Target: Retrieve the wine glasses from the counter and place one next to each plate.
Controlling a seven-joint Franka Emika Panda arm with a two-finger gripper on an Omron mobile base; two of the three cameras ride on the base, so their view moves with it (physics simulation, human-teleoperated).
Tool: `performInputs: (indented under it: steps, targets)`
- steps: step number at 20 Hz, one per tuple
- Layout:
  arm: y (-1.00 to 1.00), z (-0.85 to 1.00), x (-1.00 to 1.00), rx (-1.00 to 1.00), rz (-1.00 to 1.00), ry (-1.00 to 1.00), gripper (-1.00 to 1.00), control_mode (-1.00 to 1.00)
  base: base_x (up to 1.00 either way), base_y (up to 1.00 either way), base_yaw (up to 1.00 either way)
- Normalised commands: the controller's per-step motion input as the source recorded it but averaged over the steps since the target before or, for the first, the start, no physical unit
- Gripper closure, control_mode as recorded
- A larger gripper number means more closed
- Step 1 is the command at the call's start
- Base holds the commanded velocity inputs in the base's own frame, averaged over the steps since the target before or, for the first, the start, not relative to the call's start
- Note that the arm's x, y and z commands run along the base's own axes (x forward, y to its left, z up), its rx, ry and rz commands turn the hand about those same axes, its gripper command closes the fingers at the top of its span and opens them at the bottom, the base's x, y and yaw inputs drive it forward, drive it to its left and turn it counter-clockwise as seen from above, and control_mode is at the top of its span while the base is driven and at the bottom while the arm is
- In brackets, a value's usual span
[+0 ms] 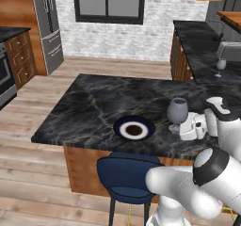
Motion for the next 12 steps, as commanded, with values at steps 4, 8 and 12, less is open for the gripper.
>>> performInputs:
  steps: [4, 8, 12]
  targets:
    - [0.00, -0.41, 0.27, -0.01, 0.00, 0.01, 1.00, -1.00, 0.00, 0.00, 0.00]
    - [-0.07, -0.33, 0.14, 0.00, 0.00, 0.01, 1.00, -1.00, 0.00, 0.00, 0.00]
    - [-0.08, -0.31, 0.28, 0.00, 0.00, 0.00, 1.00, -1.00, 0.00, 0.00, 0.00]
